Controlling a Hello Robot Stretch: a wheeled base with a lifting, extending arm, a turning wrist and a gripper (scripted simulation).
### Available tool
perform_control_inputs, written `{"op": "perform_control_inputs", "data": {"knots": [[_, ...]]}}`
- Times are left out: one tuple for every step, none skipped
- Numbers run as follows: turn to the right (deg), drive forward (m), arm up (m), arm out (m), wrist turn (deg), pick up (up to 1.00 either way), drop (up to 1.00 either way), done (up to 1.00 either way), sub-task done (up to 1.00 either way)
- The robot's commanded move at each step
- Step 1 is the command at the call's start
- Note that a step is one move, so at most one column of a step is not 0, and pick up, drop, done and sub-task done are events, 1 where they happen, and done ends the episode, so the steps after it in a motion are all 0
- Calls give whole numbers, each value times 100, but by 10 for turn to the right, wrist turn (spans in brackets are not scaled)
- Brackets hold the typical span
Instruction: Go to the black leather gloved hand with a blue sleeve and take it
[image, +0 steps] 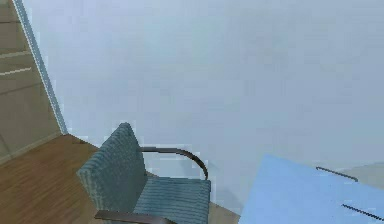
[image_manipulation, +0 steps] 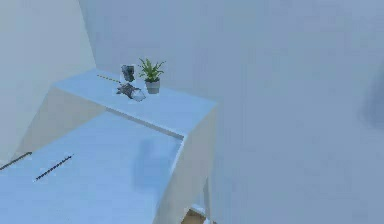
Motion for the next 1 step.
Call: {"op": "perform_control_inputs", "data": {"knots": [[-120,0,0,0,0,0,0,0,0]]}}
